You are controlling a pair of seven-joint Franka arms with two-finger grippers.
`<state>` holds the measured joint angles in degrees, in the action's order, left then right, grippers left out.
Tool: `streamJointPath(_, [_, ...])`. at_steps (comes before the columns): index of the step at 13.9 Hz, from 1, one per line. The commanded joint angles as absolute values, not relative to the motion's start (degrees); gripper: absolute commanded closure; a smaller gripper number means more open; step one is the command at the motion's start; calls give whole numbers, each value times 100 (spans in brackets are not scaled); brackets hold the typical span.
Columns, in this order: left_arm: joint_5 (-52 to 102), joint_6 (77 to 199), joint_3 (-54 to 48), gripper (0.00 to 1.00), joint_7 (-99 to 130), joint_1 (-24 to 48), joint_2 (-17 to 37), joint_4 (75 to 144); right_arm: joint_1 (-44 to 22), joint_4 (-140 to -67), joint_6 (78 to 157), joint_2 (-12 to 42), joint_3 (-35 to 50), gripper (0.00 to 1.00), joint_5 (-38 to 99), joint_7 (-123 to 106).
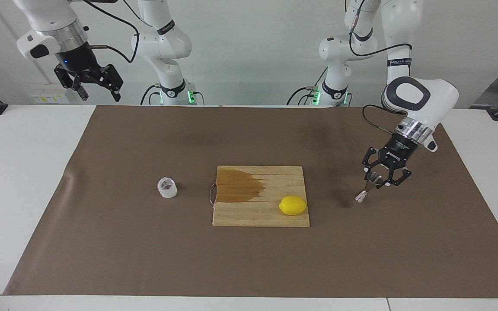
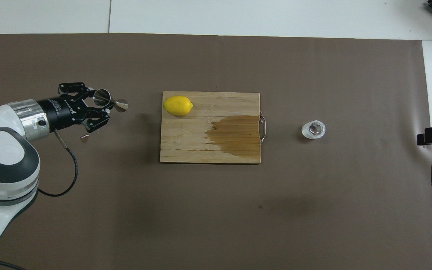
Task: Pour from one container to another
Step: 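Carry the metal cup with the left gripper onto the wooden board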
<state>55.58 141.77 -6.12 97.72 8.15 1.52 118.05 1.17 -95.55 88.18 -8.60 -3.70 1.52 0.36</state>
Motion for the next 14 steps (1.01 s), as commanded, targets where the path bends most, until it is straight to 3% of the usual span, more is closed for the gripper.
streamJointPath(1, [5432,14159,-536,100,10299,1238,185,11707,167,-9554,8754,-896,-334,0,167,88])
streamJointPath(4, [5467,14456,-554,100,10502,1747,193,11716,167,-9554,8754,-896,-334,0,167,88])
streamJointPath(9, [5484,16529,-554,100,11416,3135,290,12093,167,-9554,8754,-896,-334,0,167,88])
streamJointPath(14, [5484,17252,-580,100,11408,3568,798,11972,167,-9554,8754,-896,-334,0,167,88])
